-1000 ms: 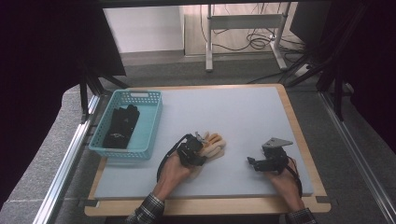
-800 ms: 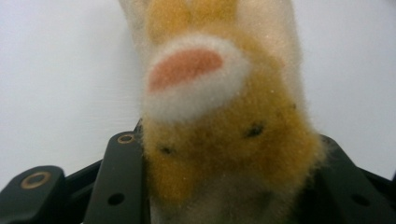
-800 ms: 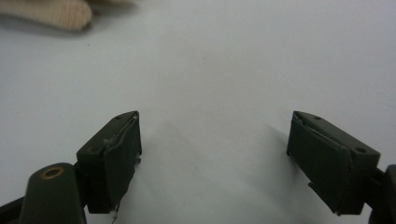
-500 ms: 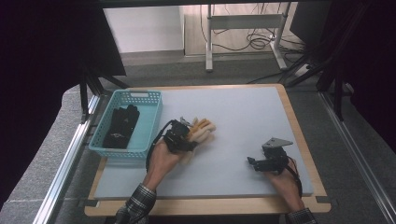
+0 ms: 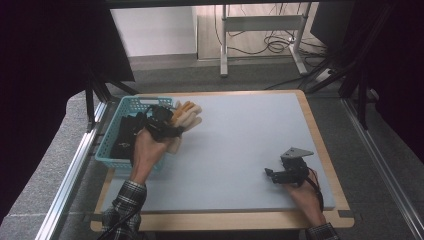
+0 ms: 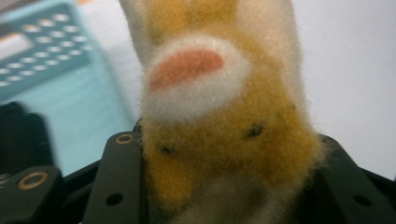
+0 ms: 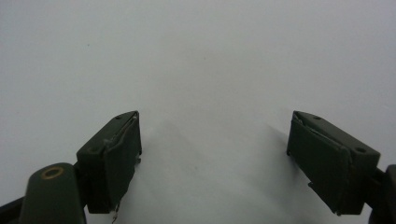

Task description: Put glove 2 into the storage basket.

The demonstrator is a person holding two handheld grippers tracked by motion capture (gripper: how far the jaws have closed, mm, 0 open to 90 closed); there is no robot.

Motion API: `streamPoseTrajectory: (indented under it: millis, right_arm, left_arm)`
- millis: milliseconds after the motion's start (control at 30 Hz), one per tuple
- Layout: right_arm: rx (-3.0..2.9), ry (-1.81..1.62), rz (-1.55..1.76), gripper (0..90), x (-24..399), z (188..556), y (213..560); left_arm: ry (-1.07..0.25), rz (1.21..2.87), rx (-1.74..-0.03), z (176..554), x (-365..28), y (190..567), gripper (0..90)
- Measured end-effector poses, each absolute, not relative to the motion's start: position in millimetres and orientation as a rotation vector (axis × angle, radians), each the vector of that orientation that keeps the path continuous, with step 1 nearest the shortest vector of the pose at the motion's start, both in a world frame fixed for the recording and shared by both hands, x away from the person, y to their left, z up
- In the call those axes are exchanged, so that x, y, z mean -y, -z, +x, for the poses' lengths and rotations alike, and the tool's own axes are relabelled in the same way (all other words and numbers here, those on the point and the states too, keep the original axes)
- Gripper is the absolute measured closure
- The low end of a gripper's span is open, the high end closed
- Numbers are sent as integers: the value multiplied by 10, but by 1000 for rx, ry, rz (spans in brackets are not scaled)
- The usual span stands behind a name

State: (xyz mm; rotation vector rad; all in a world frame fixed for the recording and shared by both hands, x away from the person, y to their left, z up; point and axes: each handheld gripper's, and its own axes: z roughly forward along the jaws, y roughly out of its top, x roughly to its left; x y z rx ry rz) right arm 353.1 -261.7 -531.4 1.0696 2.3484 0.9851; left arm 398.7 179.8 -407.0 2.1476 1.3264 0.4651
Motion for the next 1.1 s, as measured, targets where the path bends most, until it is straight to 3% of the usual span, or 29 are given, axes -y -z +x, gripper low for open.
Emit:
streamPoseTrajectory:
  millis: [533,1100]
  right_arm:
    - [-2348,-985,1070,172,2617,3532,5314]
    - [-2348,-986,1070,172,2617,3532,5314]
  left_arm:
    - [-514,2028,-1606,4253,-2602,4162,525]
    - [-369,2156,-1715,4618,-2600,4793,506]
